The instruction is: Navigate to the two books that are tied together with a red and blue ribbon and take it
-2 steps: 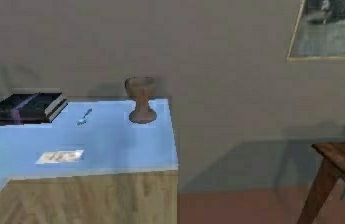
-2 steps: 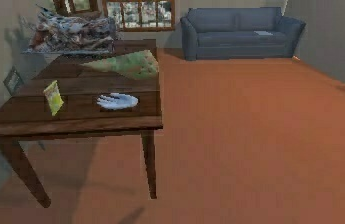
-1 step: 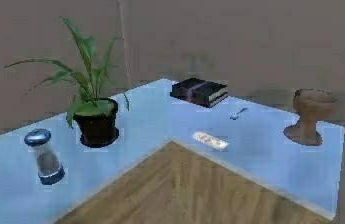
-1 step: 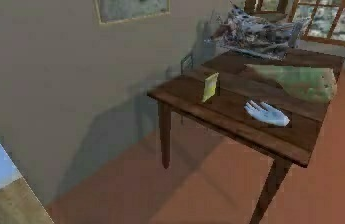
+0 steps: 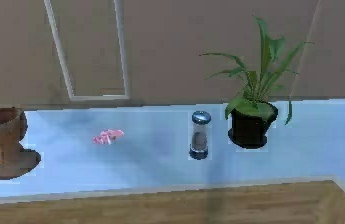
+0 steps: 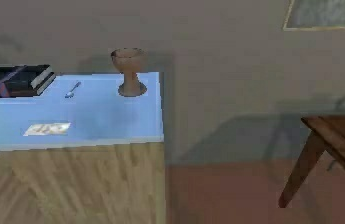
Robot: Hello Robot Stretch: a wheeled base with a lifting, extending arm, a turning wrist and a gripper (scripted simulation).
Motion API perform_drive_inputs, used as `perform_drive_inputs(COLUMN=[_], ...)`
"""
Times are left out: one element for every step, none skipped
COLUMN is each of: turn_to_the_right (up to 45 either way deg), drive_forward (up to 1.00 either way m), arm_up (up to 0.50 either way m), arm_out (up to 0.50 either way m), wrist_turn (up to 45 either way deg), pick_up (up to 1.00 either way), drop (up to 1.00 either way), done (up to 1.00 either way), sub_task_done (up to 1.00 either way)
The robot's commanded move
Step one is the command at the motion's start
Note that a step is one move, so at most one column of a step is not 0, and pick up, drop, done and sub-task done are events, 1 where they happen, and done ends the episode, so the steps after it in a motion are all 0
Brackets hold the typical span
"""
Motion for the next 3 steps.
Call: perform_drive_inputs(turn_to_the_right=[-33.0,45.0,36.0], drive_forward=[0.0,0.0,0.0], arm_up=[0.0,0.0,0.0], arm_out=[0.0,0.0,0.0], wrist_turn=[0.0,0.0,0.0], pick_up=[0.0,0.0,0.0], drop=[0.0,0.0,0.0], done=[0.0,0.0,0.0], sub_task_done=[0.0,0.0,0.0])
